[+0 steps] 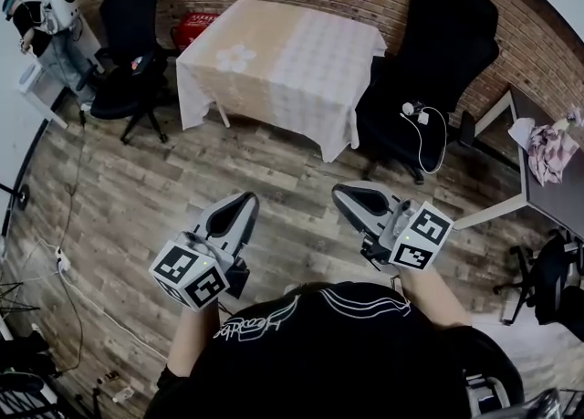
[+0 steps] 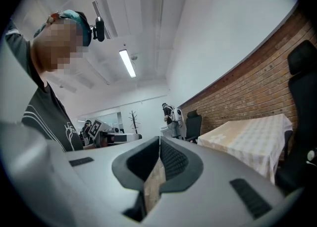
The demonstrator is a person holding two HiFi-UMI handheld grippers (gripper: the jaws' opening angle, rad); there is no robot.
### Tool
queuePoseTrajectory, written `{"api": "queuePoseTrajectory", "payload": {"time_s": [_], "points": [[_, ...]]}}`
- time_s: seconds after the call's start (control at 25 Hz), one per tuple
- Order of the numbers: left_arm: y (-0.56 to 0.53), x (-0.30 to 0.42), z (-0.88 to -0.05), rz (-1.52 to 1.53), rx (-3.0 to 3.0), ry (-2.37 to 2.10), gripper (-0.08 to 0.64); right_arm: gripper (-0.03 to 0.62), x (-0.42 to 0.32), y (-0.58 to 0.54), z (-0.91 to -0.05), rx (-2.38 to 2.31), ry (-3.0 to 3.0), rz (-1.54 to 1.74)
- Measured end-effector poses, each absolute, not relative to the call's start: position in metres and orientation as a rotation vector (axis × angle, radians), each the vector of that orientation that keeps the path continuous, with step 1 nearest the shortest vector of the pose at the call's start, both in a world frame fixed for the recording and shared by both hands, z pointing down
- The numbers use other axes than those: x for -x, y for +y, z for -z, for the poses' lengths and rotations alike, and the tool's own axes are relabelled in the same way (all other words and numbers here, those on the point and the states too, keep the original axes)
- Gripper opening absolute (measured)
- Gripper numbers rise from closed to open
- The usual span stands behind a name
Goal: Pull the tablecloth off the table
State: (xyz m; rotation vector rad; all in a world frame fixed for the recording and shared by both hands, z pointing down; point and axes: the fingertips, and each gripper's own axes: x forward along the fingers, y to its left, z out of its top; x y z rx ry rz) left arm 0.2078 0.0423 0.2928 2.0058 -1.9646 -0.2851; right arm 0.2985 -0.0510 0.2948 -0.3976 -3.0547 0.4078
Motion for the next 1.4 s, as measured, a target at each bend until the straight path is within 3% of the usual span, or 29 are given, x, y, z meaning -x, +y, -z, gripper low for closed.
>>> {"api": "queuePoseTrajectory", "payload": {"time_s": [0.68, 1.24, 1.4], "points": [[0.053, -0.106, -0.314, 0.265, -1.907, -2.043, 0.006, -0.002, -0.175, -0.045, -0.313, 0.559, -3.001, -0.387], [-0.052, 0.054, -0.314, 0.177, -1.855, -2.073, 0.008, -0.002, -0.028, -0.166, -0.319, 0.534, -3.024, -0.423], [-0.075, 0.082, -0.308, 0.115, -1.845, -2.106, 0.040, 0.000, -0.005, -0.197, -0.315, 0.522, -3.054, -0.415]]}}
